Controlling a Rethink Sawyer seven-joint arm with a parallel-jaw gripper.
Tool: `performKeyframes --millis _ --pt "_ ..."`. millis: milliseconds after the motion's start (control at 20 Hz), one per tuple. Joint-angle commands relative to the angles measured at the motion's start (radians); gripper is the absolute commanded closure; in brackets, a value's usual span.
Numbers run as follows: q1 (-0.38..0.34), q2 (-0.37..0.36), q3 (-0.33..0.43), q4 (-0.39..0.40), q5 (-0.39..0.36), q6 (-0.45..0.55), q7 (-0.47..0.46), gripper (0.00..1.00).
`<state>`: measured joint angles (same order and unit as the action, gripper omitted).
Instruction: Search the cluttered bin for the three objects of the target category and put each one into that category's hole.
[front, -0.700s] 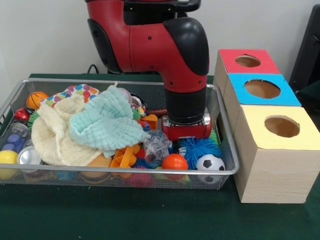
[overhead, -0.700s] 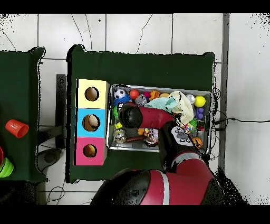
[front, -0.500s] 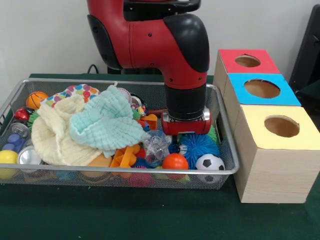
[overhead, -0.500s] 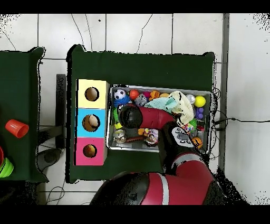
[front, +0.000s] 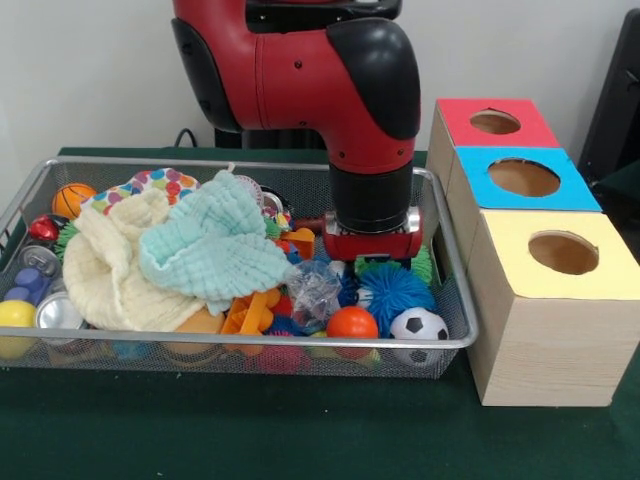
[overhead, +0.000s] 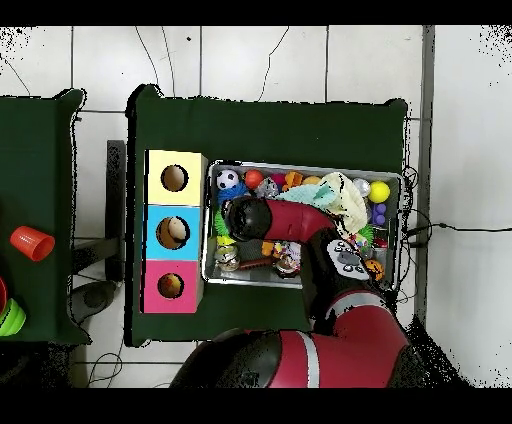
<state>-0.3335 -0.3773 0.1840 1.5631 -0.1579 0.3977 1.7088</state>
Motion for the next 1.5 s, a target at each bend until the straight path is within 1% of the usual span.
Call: performKeyframes --millis 50,100,300,450,550,600,700,800,950,1300,1450,1500 --pt "-0.018 -0.041 -0.029 -0.023 0.038 0.133 0.116 0.00" --pt "-0.040 -0.055 -0.009 -0.002 0.044 0.131 0.105 0.00" --pt "-0.084 -0.076 0.031 0.059 0.063 0.098 0.108 0.00" --pt "-0.104 -0.094 0.058 0.078 0.082 0.122 0.097 0.00" --pt "-0.097 -0.139 0.054 0.078 0.096 0.188 0.089 0.00" --pt "-0.089 -0.178 0.047 0.077 0.103 0.237 0.087 0.00" --pt "-0.084 -0.222 0.042 0.072 0.117 0.314 0.083 0.00" --pt "-0.082 -0.247 0.039 0.061 0.123 0.365 0.077 0.00" --pt "-0.086 -0.262 0.044 0.060 0.132 0.398 0.073 0.00" --pt "-0.120 -0.286 0.082 0.064 0.168 0.458 0.035 0.00" --pt "-0.127 -0.282 0.085 0.049 0.162 0.468 0.011 0.00" --pt "-0.131 -0.268 0.080 0.033 0.145 0.463 -0.005 0.00"
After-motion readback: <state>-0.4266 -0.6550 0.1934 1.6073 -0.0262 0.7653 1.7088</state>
